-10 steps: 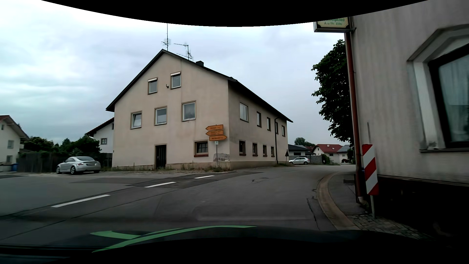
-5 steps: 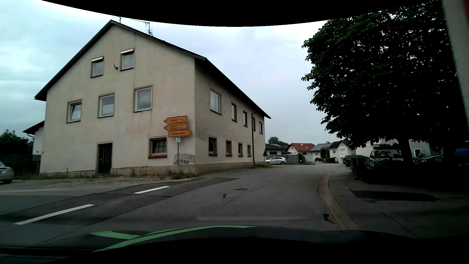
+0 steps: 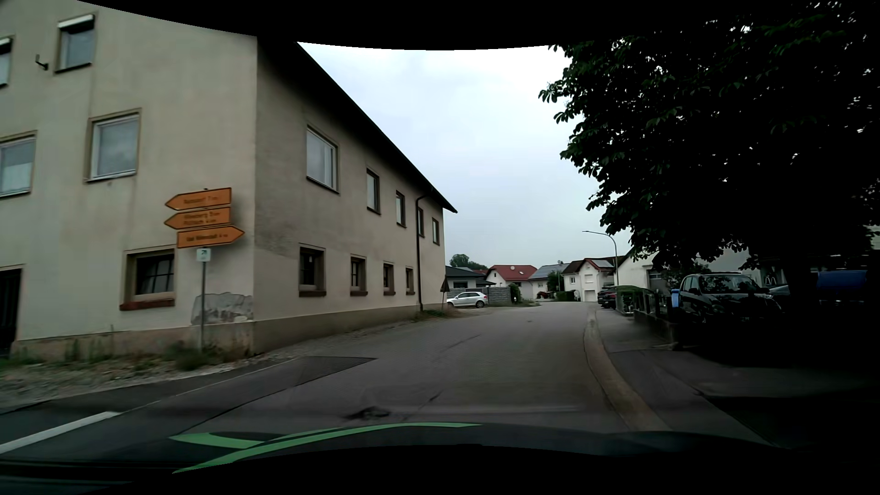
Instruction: Follow the waypoints while adhering to traffic rules and regulations
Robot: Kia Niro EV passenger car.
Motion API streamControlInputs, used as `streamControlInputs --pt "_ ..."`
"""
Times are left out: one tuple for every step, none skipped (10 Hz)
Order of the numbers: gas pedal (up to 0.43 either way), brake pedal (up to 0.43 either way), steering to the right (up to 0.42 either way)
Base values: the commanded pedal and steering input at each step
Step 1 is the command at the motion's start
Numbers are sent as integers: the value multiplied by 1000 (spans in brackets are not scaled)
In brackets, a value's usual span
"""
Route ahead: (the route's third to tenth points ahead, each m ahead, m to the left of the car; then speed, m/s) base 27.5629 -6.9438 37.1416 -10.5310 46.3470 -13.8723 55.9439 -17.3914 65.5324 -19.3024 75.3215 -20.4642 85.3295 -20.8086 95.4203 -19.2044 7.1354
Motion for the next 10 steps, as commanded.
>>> streamControlInputs --pt "98 0 153" --pt "98 0 147" --pt "110 0 138" --pt "110 0 131" --pt "118 0 125" --pt "118 0 119" --pt "118 0 110" --pt "118 0 100" --pt "118 0 96" --pt "118 0 89"
